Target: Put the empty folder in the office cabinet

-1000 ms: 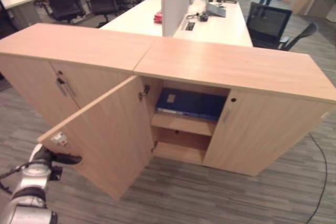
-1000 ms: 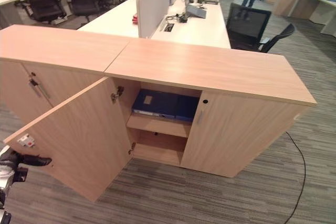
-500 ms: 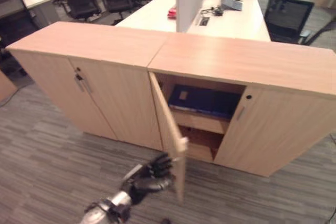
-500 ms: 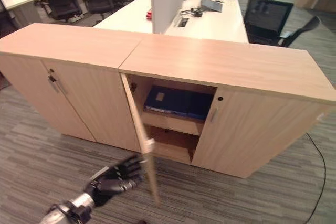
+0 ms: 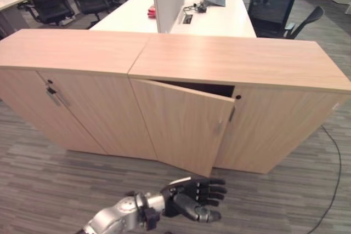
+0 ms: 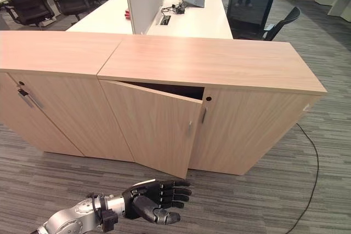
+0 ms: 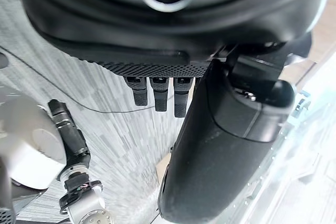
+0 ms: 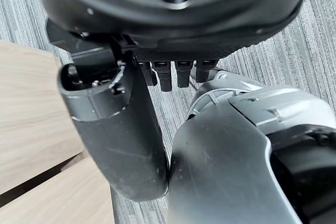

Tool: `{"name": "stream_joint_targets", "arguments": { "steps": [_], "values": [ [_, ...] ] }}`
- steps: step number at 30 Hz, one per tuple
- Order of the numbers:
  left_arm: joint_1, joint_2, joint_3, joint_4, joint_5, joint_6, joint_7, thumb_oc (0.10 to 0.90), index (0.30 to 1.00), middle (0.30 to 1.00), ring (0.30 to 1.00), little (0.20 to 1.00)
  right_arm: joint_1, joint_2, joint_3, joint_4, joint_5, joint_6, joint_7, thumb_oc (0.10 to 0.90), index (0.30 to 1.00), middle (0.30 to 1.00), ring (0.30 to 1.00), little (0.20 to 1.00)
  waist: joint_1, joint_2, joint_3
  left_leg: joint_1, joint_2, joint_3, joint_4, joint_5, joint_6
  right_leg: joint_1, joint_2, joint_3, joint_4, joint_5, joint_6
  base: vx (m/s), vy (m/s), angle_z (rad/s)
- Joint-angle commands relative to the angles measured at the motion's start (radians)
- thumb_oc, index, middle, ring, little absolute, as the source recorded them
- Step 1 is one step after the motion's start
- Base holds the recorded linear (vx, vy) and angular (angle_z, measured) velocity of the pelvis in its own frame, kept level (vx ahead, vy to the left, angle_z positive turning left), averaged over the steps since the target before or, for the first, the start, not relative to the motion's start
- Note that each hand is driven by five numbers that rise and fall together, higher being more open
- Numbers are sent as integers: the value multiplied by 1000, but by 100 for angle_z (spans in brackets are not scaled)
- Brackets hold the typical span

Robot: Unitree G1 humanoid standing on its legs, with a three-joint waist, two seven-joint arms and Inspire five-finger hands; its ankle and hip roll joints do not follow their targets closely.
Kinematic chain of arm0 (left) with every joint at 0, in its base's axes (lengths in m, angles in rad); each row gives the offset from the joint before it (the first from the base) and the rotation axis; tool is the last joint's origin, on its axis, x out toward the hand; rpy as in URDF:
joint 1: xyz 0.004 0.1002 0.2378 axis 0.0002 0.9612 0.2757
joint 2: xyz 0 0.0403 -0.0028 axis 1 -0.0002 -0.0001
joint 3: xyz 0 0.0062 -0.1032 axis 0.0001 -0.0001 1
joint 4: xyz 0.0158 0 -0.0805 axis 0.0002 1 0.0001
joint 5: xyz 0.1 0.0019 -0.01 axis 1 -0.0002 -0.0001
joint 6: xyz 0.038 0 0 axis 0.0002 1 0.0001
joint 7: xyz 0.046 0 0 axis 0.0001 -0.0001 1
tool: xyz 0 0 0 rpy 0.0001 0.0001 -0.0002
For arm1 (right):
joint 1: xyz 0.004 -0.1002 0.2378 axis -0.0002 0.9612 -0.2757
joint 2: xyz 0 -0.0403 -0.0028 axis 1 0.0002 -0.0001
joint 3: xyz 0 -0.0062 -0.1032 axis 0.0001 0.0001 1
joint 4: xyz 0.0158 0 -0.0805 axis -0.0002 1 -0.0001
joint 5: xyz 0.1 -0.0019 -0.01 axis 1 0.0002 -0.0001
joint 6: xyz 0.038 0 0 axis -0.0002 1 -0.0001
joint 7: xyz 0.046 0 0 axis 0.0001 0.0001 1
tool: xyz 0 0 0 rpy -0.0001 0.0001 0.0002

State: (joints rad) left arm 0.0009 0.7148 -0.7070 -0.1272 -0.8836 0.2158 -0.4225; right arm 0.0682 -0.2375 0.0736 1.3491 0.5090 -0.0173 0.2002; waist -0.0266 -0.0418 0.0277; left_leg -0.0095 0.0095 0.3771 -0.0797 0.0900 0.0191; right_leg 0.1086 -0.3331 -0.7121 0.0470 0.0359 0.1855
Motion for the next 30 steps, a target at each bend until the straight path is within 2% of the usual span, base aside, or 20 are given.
{"name": "stream_joint_targets", "arguments": {
  "steps": [1, 4, 6, 9, 12, 13, 14, 15, 16, 17, 18, 19, 20, 21, 23, 24, 25, 28, 29, 30],
  "values": [
    [-22, -60, 65, -95, 7, -107, -48, 800, 900, 900, 900, 900, -7, 12, 49, 63, -52, 10, 19, 800, 900, 900, 900, 900, 11, -2, -16, 82, 85, -48, 2, -119, -88, -86, -10, -4, -72, 172, 54, 17, -25, -17],
    [39, -141, 117, 34, -13, -116, -20, 800, 900, 900, 900, 900, -8, 25, 43, 73, -51, 12, 16, 800, 900, 900, 900, 900, 12, -8, -15, 86, 96, -43, 3, -120, -92, -88, 0, 5, -78, 163, 44, 5, -37, -17],
    [66, -197, 155, 119, -11, -129, -19, 800, 900, 900, 900, 900, -12, 21, 34, 78, -49, 14, 9, 800, 900, 900, 900, 900, 10, -3, -20, 89, 104, -37, 4, -122, -96, -91, 10, 15, -85, 156, 39, 3, -32, -23],
    [139, -263, 265, 266, 19, -158, 12, 800, 900, 900, 900, 900, -13, 5, 13, 73, -33, 10, 10, 800, 900, 900, 900, 900, 16, -4, -27, 100, 115, -26, 5, -123, -101, -92, 26, 31, -95, 147, 29, 21, -46, -16],
    [184, -310, 374, 363, 144, -196, 49, 800, 900, 900, 900, 900, -12, 8, -24, 67, -7, 25, 13, 800, 900, 900, 900, 900, 27, -4, -37, 108, 130, -18, 8, -121, -108, -90, 44, 42, -102, 132, 16, 24, -66, -18],
    [197, -339, 426, 476, 252, -215, 79, 800, 900, 900, 900, 900, -13, 10, -44, 73, 10, 28, 6, 800, 900, 900, 900, 900, 33, -8, -43, 111, 140, -14, 9, -117, -113, -88, 56, 45, -107, 122, 9, 30, -67, -8],
    [193, -346, 427, 487, 259, -221, 77, 800, 900, 900, 900, 900, -14, 9, -42, 73, 11, 28, 6, 800, 900, 900, 900, 900, 33, -6, -43, 111, 141, -12, 9, -116, -114, -88, 57, 46, -108, 122, 8, 50, -98, -5],
    [175, -380, 476, 650, 359, -240, 102, 800, 900, 900, 900, 900, -22, 3, -51, 77, 14, 32, 2, 800, 900, 900, 900, 900, 36, -6, -49, 114, 153, -5, 10, -112, -122, -87, 70, 49, -110, 111, -1, 26, -57, -6],
    [173, -381, 476, 652, 360, -241, 101, 800, 900, 900, 900, 900, -23, 2, -51, 77, 14, 32, 2, 800, 900, 900, 900, 900, 36, -5, -48, 114, 153, -5, 10, -112, -122, -87, 70, 49, -110, 111, -2, 57, -109, -7],
    [142, -405, 513, 812, 482, -287, 152, 800, 900, 900, 900, 900, -22, 1, -53, 77, 17, 29, 0, 800, 900, 900, 900, 900, 40, -9, -54, 113, 165, 0, 14, -109, -130, -86, 80, 51, -109, 101, -10, 32, -57, -10],
    [140, -407, 513, 815, 482, -289, 152, 800, 900, 900, 900, 900, -23, 0, -53, 77, 17, 29, 0, 800, 900, 900, 900, 900, 40, -8, -54, 113, 166, 0, 15, -109, -130, -86, 80, 51, -109, 101, -10, 49, -87, -10],
    [127, -415, 536, 894, 541, -311, 193, 800, 900, 900, 900, 900, -25, 1, -54, 77, 19, 29, -5, 800, 900, 900, 900, 900, 43, -13, -58, 113, 173, 2, 17, -105, -136, -85, 87, 52, -110, 95, -15, 47, -99, -10],
    [104, -444, 574, 1045, 606, -351, 271, 800, 900, 900, 900, 900, -27, 8, -50, 77, 34, 20, -19, 800, 900, 900, 900, 900, 47, -17, -60, 111, 185, 6, 23, -101, -145, -84, 99, 54, -111, 84, -23, 48, -104, -8],
    [96, -449, 575, 1059, 610, -360, 274, 800, 900, 900, 900, 900, -30, 7, -48, 77, 36, 19, -20, 800, 900, 900, 900, 900, 47, -16, -59, 110, 187, 6, 24, -101, -147, -84, 100, 54, -111, 82, -25, 44, -108, -6],
    [72, -471, 642, 1270, 627, -348, 337, 800, 900, 900, 900, 900, -43, 6, -43, 78, 50, 12, -32, 800, 900, 900, 900, 900, 51, -22, -62, 108, 203, 11, 37, -97, -157, -88, 114, 60, -109, 64, -36, 31, -104, -5],
    [58, -478, 652, 1324, 616, -357, 347, 800, 900, 900, 900, 900, -52, 6, -34, 73, 53, 6, -37, 800, 900, 900, 900, 900, 48, -21, -60, 105, 211, 14, 47, -99, -161, -91, 117, 62, -104, 57, -41, 22, -108, -4],
    [56, -476, 687, 1388, 595, -339, 334, 800, 900, 900, 900, 900, -55, 0, -26, 62, 53, 2, -34, 800, 900, 900, 900, 900, 46, -19, -60, 102, 219, 18, 63, -104, -163, -94, 121, 68, -97, 45, -48, 10, -78, -5],
    [74, -461, 735, 1451, 548, -332, 292, 800, 900, 900, 900, 900, -58, -23, -10, 33, 51, -8, -28, 800, 900, 900, 900, 900, 43, -19, -52, 84, 237, 21, 153, -135, -164, -95, 132, 92, -80, 18, -69, 13, -67, -22],
    [85, -464, 762, 1436, 489, -342, 280, 800, 900, 900, 900, 900, -56, -34, -9, 21, 48, -10, -26, 800, 900, 900, 900, 900, 59, -13, -35, 54, 236, -20, 207, -120, -169, -94, 142, 105, -81, -7, -80, -7, -12, -42],
    [86, -464, 761, 1435, 487, -342, 279, 800, 900, 900, 900, 900, -56, -35, -9, 21, 48, -10, -26, 800, 900, 900, 900, 900, 58, -13, -35, 51, 238, -22, 212, -121, -170, -94, 143, 104, -80, -9, -81, -53, 22, -50]
  ]
}}
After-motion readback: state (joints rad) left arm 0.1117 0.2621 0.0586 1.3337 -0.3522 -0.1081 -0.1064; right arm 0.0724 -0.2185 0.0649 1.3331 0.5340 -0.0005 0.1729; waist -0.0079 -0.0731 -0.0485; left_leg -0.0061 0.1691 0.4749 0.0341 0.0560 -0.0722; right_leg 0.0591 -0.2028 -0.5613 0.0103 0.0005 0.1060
